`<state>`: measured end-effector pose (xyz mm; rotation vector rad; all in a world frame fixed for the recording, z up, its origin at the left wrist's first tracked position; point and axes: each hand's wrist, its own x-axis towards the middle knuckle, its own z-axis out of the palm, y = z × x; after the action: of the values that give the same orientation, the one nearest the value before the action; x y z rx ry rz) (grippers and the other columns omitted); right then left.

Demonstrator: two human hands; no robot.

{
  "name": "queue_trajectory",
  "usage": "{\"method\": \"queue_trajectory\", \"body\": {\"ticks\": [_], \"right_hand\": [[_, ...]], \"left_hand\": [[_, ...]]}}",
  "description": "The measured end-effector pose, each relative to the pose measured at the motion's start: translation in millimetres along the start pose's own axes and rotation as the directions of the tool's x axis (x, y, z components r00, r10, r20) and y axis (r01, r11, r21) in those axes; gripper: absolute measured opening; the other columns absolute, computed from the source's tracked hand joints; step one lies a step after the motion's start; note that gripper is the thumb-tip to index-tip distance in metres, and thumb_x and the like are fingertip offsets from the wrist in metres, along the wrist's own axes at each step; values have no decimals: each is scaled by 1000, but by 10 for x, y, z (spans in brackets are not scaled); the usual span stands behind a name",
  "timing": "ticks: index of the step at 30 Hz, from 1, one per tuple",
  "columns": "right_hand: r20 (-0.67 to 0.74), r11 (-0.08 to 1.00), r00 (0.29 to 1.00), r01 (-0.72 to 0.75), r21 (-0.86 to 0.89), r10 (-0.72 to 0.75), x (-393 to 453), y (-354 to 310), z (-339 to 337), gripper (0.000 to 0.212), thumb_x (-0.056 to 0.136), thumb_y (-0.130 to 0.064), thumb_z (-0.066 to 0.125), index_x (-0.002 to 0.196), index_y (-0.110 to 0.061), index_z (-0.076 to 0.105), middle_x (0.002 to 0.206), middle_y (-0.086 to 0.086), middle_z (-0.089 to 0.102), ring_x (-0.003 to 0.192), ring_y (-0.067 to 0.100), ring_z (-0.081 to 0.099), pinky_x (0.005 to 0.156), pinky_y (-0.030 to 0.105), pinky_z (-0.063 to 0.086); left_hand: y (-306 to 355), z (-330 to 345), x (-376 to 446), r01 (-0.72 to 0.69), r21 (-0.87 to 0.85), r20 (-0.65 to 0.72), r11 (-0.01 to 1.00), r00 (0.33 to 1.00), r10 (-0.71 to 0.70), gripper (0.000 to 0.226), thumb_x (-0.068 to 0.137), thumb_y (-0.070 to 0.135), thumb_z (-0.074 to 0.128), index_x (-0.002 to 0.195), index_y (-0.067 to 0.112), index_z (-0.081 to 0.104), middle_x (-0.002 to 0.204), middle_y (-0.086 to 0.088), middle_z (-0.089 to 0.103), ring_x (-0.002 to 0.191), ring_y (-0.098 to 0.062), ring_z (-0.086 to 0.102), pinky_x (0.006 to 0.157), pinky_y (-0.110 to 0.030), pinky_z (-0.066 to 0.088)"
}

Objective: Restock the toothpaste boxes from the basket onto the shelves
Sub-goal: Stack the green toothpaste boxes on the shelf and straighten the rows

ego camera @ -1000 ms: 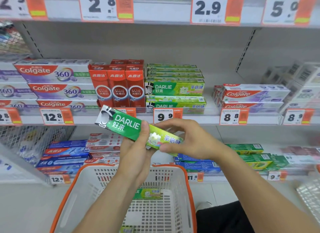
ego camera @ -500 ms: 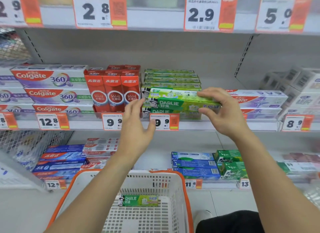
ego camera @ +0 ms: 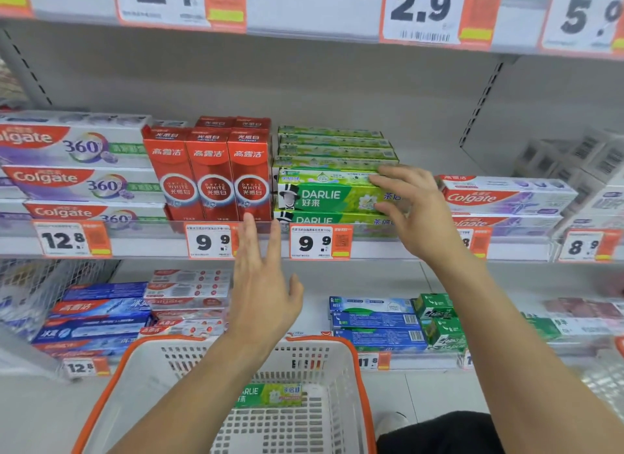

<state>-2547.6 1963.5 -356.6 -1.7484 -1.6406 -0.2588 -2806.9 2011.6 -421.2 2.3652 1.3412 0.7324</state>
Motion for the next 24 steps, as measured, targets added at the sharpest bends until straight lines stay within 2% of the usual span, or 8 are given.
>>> {"method": "queue_trajectory", "body": {"ticks": [2,7,11,14,17,19,21,24], "right_hand": [[-9,1000,1000,7,1,-7,2,-12,36,42,90,-10,72,130,-20,66,135,-1,61,130,25,44,110,20,25],[-55,999,998,38,19,-37,-20,-24,107,42,91,-13,71,132,-20,65,136,-1,61,130,29,42,107,45,42],[-77,999,996,43,-13,-43,-43,-55,120,45,91,-20,71,135,-18,62,141,2,57,134,29,40,113,43,34],[-297,997,951,81,-15,-82,-83,-221,62,37,89,-18,73,124,-8,66,132,10,59,124,29,49,107,39,38],[-440,979,887,192,75,-140,-180,-602,48,11,88,0,67,99,1,69,98,13,66,91,22,59,81,30,48],[-291,950,949,198,241,-124,-312,-834,197,7,86,5,65,88,-1,69,83,9,65,72,15,56,69,21,46],[28,915,999,9,402,-22,-507,-986,471,10,84,2,67,86,-7,70,78,2,66,64,13,58,65,18,47],[558,903,829,-274,332,46,-931,-1022,1061,10,86,-5,68,88,-14,72,76,-3,70,66,11,64,67,20,51]], "left_hand": [[-8,15,-1,8,10,13,1000,1000,-8,91,91,29,62,160,25,3,162,-2,-30,152,-22,-21,124,-46,17],[-61,25,-25,-16,3,26,1000,1000,16,89,91,28,61,160,23,6,163,-2,-28,152,-21,-21,124,-48,18],[-94,4,-46,-26,-33,40,999,999,28,86,91,25,61,160,23,10,164,4,-24,153,-19,-15,122,-49,22],[-66,-53,-106,-67,-135,-38,989,997,62,65,90,18,62,150,17,35,165,2,3,151,-25,17,119,-42,30],[-141,-124,-146,-147,-172,-53,974,989,140,28,91,15,61,119,13,59,130,-2,52,105,-21,57,95,-35,45],[-321,-137,-165,-154,-181,95,971,980,173,6,92,15,60,96,14,65,96,3,65,81,-10,58,75,-30,44],[-620,-95,-232,-86,-139,285,987,951,123,10,93,16,60,84,18,63,78,7,65,66,-1,54,61,-20,38],[-1226,87,-539,68,-14,485,998,873,-53,10,96,19,59,88,17,65,84,4,67,67,-8,55,56,-12,34]]}}
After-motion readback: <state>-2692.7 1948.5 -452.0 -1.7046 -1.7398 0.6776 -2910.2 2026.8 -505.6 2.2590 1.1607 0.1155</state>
